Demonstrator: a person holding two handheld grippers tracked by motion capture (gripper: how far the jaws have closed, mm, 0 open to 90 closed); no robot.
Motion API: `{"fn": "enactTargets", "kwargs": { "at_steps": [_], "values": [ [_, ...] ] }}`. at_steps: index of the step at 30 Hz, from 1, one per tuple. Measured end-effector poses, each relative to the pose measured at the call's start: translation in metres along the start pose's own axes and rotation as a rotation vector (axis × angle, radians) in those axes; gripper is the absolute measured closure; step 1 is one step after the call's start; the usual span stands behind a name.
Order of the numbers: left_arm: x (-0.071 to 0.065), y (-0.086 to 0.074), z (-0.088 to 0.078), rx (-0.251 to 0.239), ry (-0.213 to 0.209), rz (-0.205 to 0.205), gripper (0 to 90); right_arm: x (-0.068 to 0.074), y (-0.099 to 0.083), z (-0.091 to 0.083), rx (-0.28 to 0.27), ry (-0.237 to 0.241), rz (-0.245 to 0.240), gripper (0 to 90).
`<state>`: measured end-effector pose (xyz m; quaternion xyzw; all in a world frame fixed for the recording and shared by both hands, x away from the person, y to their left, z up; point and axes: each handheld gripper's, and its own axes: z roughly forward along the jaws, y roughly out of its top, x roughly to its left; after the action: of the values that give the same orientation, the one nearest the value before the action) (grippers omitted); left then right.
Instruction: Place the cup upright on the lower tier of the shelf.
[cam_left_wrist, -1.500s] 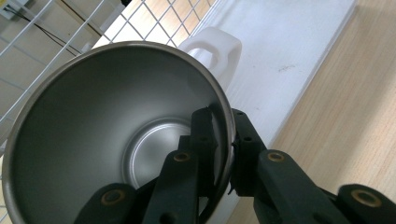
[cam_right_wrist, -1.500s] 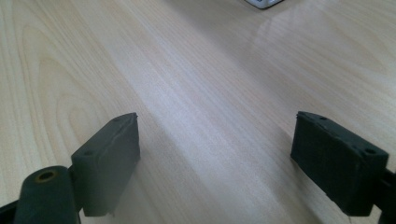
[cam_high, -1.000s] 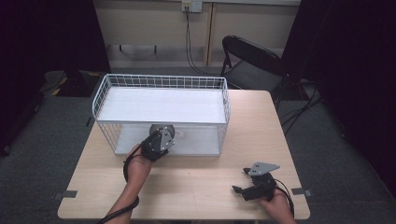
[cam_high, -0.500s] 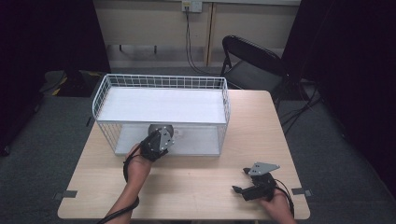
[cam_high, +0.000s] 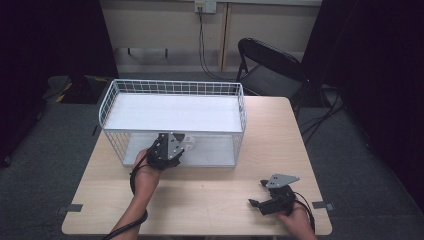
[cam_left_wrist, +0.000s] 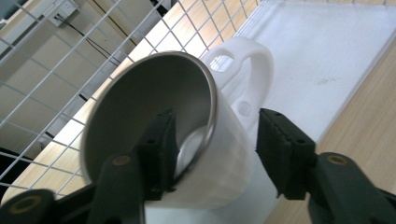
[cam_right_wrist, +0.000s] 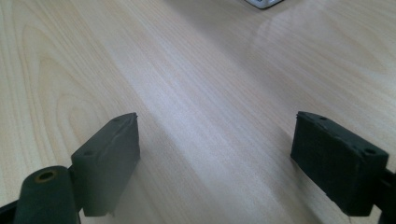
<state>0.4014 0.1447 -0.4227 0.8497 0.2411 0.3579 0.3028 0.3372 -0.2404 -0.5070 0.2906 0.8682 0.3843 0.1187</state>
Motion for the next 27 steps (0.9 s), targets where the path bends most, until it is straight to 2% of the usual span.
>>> {"fn": "enactTargets", "kwargs": {
  "at_steps": [8,13,17,19,27],
  "values": [
    [0.001,-0.001,-0.008,-0.006,-0.005,-0.016,40.2,0.000,0.000,0.000,0.000,0.000,0.000,14.4],
    [0.004,-0.001,-0.016,-0.012,-0.022,-0.021,39.0,0.000,0.000,0.000,0.000,-0.001,0.000,14.4],
    [0.006,-0.003,-0.022,-0.023,-0.043,-0.055,38.0,0.000,0.000,0.000,0.000,-0.001,0.000,14.4],
    [0.007,-0.004,-0.026,-0.018,-0.048,-0.055,37.3,0.000,0.000,0.000,0.000,-0.001,0.000,14.4],
    [0.002,-0.011,-0.036,-0.028,-0.085,-0.077,35.2,0.000,0.000,0.000,0.001,-0.003,0.001,14.3]
  ]
}}
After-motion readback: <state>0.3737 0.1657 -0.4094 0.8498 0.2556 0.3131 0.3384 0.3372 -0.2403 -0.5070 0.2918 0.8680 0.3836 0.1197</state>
